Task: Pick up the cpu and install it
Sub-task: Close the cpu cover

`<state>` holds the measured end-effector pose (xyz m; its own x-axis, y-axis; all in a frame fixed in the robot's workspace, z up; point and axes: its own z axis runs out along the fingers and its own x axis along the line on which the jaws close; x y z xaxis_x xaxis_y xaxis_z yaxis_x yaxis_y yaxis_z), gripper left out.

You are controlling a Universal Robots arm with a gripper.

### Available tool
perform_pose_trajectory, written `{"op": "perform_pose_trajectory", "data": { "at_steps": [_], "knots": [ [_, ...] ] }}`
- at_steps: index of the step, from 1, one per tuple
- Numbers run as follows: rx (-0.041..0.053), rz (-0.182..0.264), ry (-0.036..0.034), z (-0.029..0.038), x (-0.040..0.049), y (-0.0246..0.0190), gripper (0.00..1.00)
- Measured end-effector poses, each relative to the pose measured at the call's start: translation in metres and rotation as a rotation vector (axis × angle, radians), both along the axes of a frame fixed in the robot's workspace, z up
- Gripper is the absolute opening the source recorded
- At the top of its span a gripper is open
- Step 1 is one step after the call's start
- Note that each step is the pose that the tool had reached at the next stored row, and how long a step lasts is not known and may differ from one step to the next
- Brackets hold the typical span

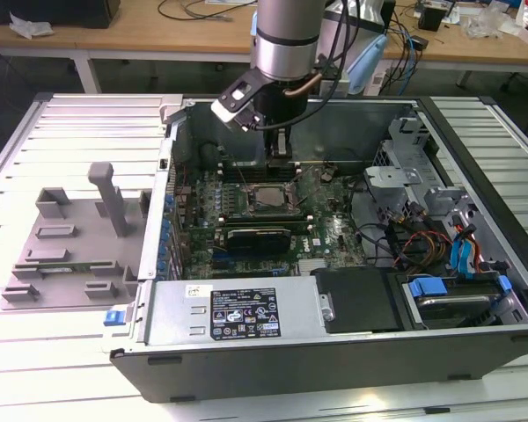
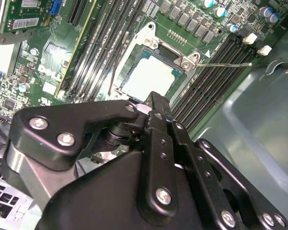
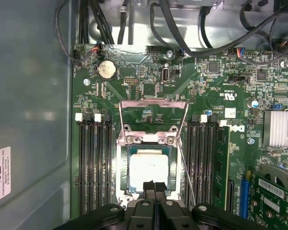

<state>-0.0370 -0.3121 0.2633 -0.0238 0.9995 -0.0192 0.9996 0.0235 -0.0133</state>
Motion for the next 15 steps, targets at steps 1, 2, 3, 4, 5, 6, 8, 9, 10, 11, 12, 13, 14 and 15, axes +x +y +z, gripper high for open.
{"op": "perform_pose_trajectory", "data": {
  "at_steps": [1, 2, 3, 4, 5, 6, 8, 9, 10, 11, 12, 13, 14, 15],
  "knots": [
    [-0.0002, 0.0, 0.0001, 0.0005, 0.0, 0.0, 0.11],
    [-0.0001, 0.0, 0.0001, 0.0008, 0.0, 0.0, 0.11],
    [0.0, 0.0, 0.0, 0.0008, 0.0, 0.0, 0.11],
    [0.0, 0.0, 0.0, 0.0008, 0.0, 0.0, 0.11],
    [-0.0001, 0.0, 0.0001, 0.0009, 0.0, 0.0, 0.11],
    [-0.0002, 0.0, 0.0001, 0.0009, 0.0, 0.0, 0.11],
    [-0.0004, 0.0, 0.0003, 0.0011, 0.0032, -0.0001, 0.11],
    [-0.0003, 0.0, 0.0002, 0.001, 0.0047, 0.0, 0.11],
    [-0.0002, 0.0, 0.0001, 0.001, 0.0079, -0.0001, 0.11],
    [-0.0002, 0.0, 0.0001, 0.0009, 0.0123, 0.0, 0.11],
    [-0.0001, 0.0, 0.0001, 0.0009, 0.0142, 0.0, 0.11],
    [-0.0001, 0.0, 0.0001, 0.0009, 0.0145, 0.0, 0.11],
    [-0.0002, 0.0, 0.0001, 0.0012, 0.0146, 0.0, 0.11],
    [-0.0002, 0.0, 0.0001, 0.0022, 0.0146, 0.0001, 0.11]
  ]
}}
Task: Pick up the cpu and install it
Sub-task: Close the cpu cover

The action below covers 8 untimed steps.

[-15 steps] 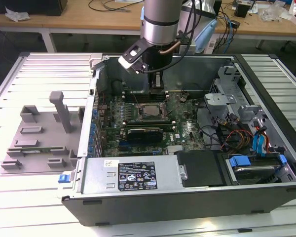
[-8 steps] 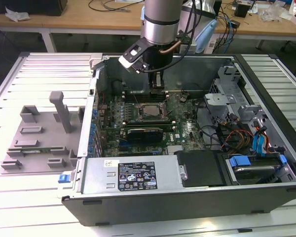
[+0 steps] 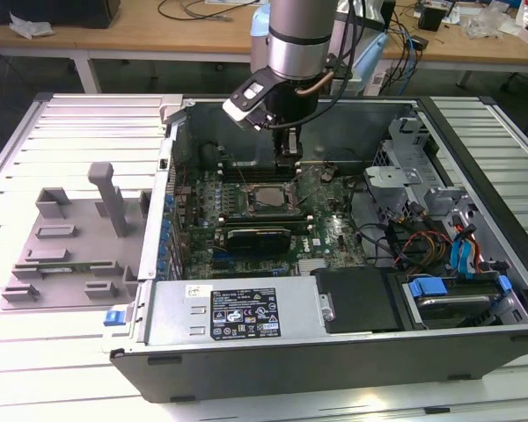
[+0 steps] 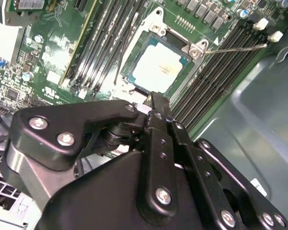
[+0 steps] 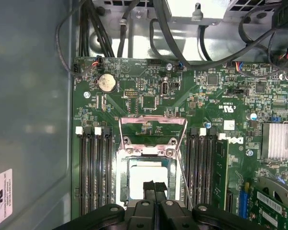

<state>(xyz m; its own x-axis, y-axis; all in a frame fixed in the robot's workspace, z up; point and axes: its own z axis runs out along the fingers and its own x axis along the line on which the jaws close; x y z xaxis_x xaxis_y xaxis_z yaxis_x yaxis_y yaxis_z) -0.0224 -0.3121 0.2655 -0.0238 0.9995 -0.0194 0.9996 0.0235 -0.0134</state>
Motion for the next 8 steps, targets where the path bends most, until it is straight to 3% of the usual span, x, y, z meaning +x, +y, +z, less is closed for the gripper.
{"op": "perform_pose_trajectory", "data": {
  "at_steps": [6, 8],
  "knots": [
    [0.0, 0.0, -0.0016, 0.0104, 0.0, -0.0001, 0.11],
    [0.0003, 0.0, -0.0026, 0.0109, 0.0, 0.0, 0.11]
  ]
}}
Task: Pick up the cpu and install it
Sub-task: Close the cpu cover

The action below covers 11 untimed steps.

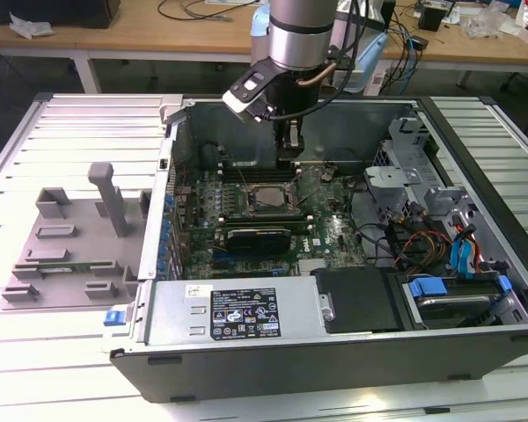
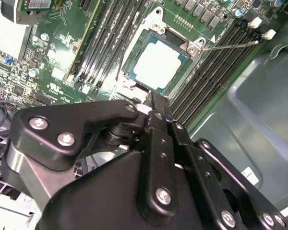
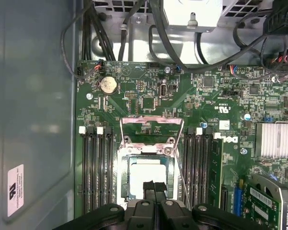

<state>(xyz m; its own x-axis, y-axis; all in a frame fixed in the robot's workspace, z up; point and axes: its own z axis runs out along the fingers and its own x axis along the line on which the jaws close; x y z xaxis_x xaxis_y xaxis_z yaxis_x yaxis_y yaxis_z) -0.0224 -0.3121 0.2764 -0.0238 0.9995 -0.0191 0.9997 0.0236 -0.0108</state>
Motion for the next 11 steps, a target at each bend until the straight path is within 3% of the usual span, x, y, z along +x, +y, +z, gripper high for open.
{"op": "perform_pose_trajectory", "data": {
  "at_steps": [2, 11],
  "knots": [
    [-0.0005, 0.0, 0.0001, 0.0003, 0.0026, -0.0001, 0.11],
    [-0.0003, 0.0, 0.0, 0.0002, 0.0511, 0.0, 0.11]
  ]
}}
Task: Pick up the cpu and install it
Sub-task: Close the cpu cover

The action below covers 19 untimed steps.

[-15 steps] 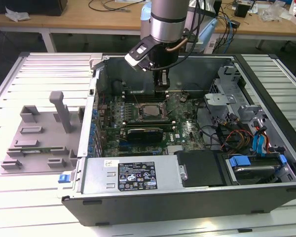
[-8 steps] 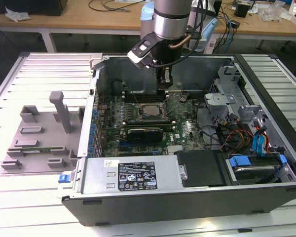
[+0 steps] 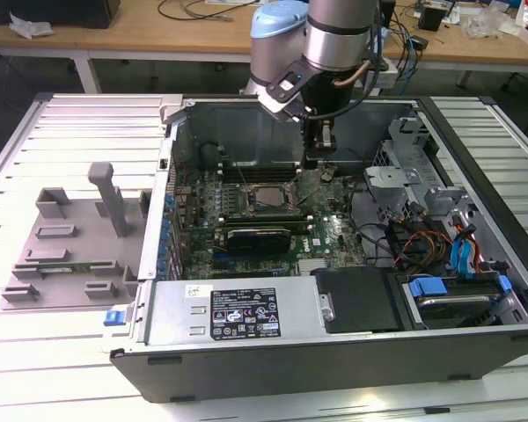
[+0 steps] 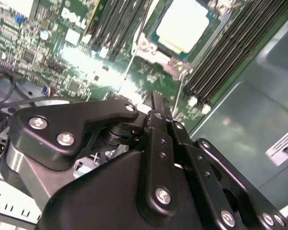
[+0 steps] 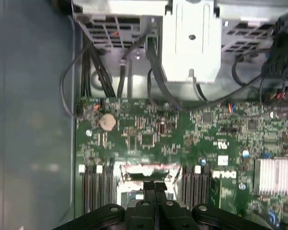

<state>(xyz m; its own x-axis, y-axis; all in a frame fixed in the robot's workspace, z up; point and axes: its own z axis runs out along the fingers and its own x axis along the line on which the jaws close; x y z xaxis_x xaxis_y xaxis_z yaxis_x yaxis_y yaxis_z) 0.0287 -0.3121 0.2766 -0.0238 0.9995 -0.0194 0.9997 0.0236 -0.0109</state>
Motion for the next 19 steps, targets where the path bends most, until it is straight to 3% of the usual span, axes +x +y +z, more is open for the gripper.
{"op": "perform_pose_trajectory", "data": {
  "at_steps": [4, 8, 15, 19],
  "knots": [
    [0.0, 0.0, 0.0, -0.0001, 0.027, 0.0, 0.11],
    [0.0001, 0.0, 0.0, -0.001, 0.0292, -0.0001, 0.11],
    [-0.0002, 0.0, 0.0029, -0.0241, 0.032, 0.0, 0.11],
    [-0.0001, 0.0, 0.0029, -0.0292, 0.0321, 0.0, 0.11]
  ]
}}
